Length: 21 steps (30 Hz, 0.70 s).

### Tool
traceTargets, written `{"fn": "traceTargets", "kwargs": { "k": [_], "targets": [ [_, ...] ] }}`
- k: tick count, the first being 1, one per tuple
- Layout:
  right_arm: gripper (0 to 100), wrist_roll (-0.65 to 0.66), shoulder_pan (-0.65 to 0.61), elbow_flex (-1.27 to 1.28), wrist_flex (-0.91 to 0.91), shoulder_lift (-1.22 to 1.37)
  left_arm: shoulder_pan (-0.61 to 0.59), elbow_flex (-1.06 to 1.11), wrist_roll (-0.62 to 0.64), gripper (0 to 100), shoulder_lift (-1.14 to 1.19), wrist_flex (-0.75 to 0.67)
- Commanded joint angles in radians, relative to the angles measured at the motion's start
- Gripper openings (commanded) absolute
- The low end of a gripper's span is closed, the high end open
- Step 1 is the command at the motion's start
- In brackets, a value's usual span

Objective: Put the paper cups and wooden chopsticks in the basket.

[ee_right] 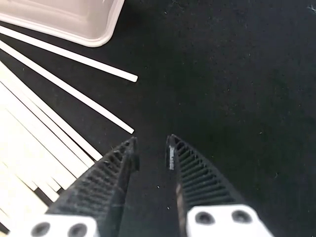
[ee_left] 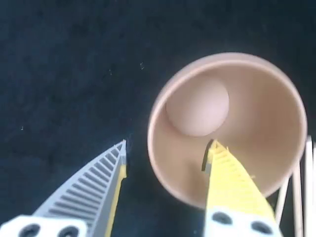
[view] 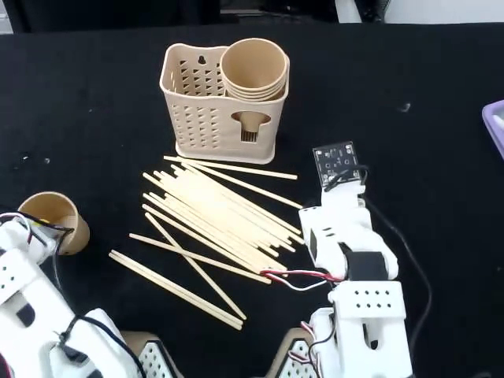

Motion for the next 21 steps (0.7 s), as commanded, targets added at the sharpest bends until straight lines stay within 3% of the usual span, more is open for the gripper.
{"fn": "traceTargets", "kwargs": {
  "k": [1,7,12,14,21],
  "targets": [
    [10.8,-0.003,0.015,-0.004,-0.018,-0.022,0.036,0.03,0.061,26,-0.008,-0.115],
    [10.8,-0.003,0.015,-0.004,-0.018,-0.022,0.071,0.03,0.061,26,-0.009,-0.126],
    [10.8,-0.003,0.015,-0.004,-0.018,-0.022,0.07,0.031,0.058,2,-0.009,-0.124],
    [10.8,-0.003,0.015,-0.004,-0.018,-0.024,0.071,0.044,0.061,6,-0.009,-0.123],
    [10.8,-0.003,0.015,-0.004,-0.018,-0.024,0.076,-0.031,0.055,3,-0.02,-0.084]
  ]
}}
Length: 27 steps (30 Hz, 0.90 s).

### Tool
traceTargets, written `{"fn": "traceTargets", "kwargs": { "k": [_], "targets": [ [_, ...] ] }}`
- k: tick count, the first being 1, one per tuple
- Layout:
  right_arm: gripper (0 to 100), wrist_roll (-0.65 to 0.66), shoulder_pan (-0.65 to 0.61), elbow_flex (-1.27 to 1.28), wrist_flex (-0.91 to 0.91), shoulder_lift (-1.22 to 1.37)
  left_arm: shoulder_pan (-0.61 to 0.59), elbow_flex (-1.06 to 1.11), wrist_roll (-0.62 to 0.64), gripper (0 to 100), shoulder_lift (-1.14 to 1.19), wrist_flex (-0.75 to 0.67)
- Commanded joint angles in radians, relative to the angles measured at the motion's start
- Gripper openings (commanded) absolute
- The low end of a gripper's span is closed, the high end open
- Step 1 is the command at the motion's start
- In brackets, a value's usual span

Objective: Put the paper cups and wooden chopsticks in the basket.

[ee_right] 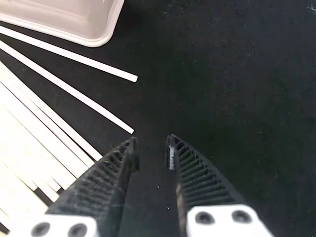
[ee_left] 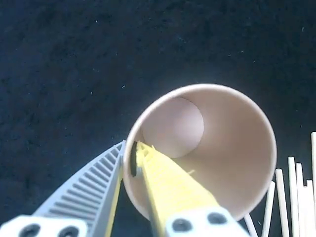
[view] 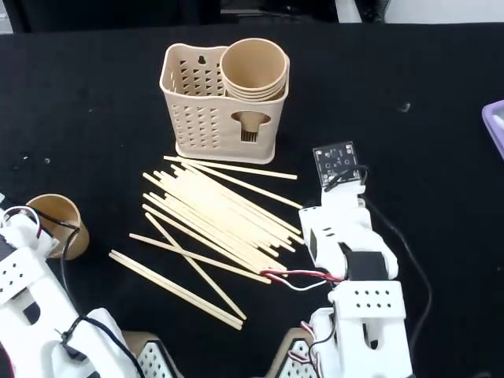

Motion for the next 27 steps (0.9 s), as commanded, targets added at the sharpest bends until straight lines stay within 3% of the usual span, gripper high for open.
{"fn": "traceTargets", "kwargs": {
  "k": [1,8,13,16,21,27],
  "targets": [
    [10.8,-0.003,0.015,-0.004,-0.018,-0.024,0.01,-0.128,-0.003,3,-0.018,0.052],
    [10.8,-0.009,0.015,-0.004,-0.018,-0.022,0.153,-0.67,0.005,3,-0.006,0.27],
    [10.2,-0.011,0.023,0.005,-0.025,-0.028,0.302,-0.981,0.094,3,-0.005,0.212],
    [0.4,-0.032,0.035,0.033,-0.072,-0.028,0.412,-1.049,0.17,3,-0.005,0.135],
    [1.1,-0.109,0.087,0.07,-0.146,-0.028,0.648,-1.04,0.193,3,0.023,0.026],
    [1.1,-0.123,0.095,0.131,-0.25,-0.028,0.788,-1.098,0.192,3,0.269,-0.04]
  ]
}}
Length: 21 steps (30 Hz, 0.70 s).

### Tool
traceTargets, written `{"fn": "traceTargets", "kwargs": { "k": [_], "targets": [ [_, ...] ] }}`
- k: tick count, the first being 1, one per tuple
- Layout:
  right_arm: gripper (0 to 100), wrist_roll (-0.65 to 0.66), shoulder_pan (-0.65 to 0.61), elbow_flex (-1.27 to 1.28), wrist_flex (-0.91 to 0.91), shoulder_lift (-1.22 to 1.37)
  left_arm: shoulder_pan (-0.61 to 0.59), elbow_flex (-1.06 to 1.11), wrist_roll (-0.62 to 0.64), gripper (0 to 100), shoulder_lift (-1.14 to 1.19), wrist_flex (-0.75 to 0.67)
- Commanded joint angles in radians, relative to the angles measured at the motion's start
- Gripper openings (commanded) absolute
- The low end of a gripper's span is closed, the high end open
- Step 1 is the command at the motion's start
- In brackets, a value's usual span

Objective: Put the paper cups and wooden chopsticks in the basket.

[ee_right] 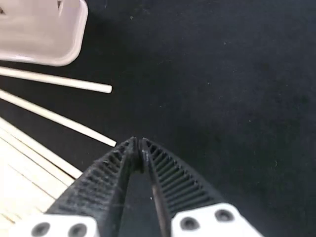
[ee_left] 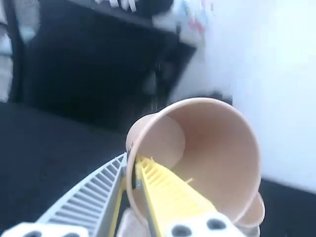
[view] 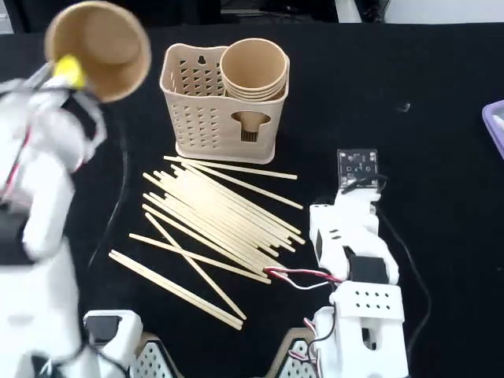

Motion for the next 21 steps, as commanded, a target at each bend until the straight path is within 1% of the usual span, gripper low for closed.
{"fn": "traceTargets", "kwargs": {
  "k": [1,6,10,13,17,21],
  "targets": [
    [1.1,-0.006,0.015,0.01,-0.071,-0.028,0.102,-0.13,0.005,3,0.201,-0.015],
    [1.1,-0.006,0.012,0.012,-0.072,-0.028,0.168,-0.38,0.005,3,0.402,0.104],
    [1.1,-0.006,0.011,0.012,-0.074,-0.028,0.217,-0.611,0.005,3,0.517,0.167],
    [1.1,-0.006,0.011,0.013,-0.074,-0.028,0.271,-0.73,0.005,3,0.598,0.215],
    [1.1,-0.006,0.011,0.015,-0.074,-0.028,0.34,-0.828,0.005,3,0.681,0.29],
    [1.1,-0.005,0.011,0.015,-0.074,-0.028,0.369,-0.865,0.003,3,0.73,0.315]
  ]
}}
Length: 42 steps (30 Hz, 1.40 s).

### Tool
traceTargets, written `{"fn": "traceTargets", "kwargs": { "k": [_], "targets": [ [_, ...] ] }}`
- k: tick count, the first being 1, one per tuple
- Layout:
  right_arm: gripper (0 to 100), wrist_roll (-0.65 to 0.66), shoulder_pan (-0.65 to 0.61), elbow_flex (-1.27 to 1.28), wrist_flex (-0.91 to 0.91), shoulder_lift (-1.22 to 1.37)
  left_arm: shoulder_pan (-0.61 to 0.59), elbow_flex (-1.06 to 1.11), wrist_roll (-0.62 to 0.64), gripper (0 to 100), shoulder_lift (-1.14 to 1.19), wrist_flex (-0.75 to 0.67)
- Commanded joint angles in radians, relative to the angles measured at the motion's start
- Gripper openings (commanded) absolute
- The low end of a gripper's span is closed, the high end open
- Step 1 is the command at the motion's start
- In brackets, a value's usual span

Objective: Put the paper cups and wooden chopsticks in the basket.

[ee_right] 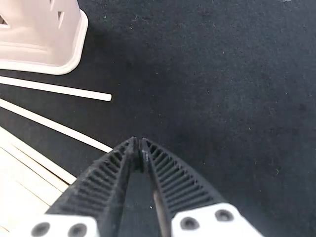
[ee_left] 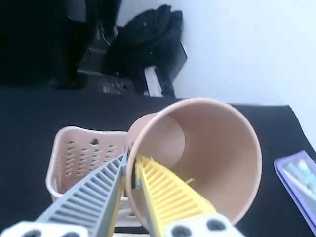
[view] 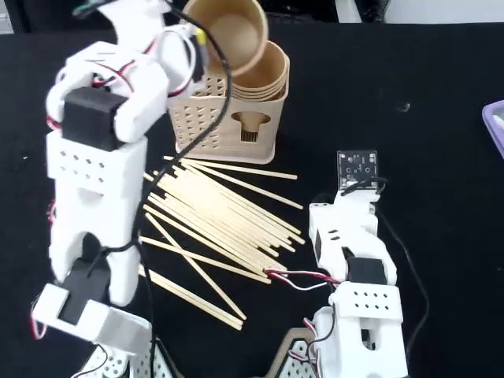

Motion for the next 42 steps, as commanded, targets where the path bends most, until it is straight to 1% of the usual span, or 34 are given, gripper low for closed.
{"fn": "traceTargets", "kwargs": {
  "k": [1,3,9,15,21,22,25,27,29,36,40,42],
  "targets": [
    [1.1,-0.005,0.012,-0.002,-0.025,-0.028,0.028,-0.081,-0.002,3,0.032,0.018],
    [1.1,-0.005,0.012,-0.002,-0.025,-0.028,0.028,-0.076,-0.003,3,0.044,0.02],
    [1.1,-0.005,0.012,-0.002,-0.025,-0.028,0.056,-0.077,-0.08,3,0.127,0.02],
    [1.1,-0.005,0.012,-0.002,-0.025,-0.028,0.082,-0.085,-0.08,3,0.218,0.012],
    [1.1,-0.005,0.012,-0.002,-0.025,-0.028,0.076,-0.087,-0.081,4,0.258,0.012],
    [1.1,-0.005,0.012,-0.002,-0.025,-0.028,0.074,-0.087,-0.081,6,0.258,0.012],
    [1.1,-0.005,0.012,-0.002,-0.025,-0.028,0.073,-0.087,-0.081,18,0.258,0.012],
    [1.1,-0.005,0.012,-0.004,-0.025,-0.028,0.073,-0.088,-0.081,24,0.256,0.012],
    [1.1,-0.005,0.012,-0.004,-0.025,-0.028,0.073,-0.102,-0.081,23,0.256,0.012],
    [1.1,-0.005,0.012,-0.002,-0.025,-0.028,0.077,-0.268,-0.081,22,0.259,0.017],
    [1.1,-0.005,0.012,-0.002,-0.025,-0.028,0.081,-0.259,-0.081,22,0.265,0.026],
    [1.1,-0.005,0.012,-0.002,-0.025,-0.028,0.081,-0.242,-0.081,22,0.262,0.055]
  ]
}}
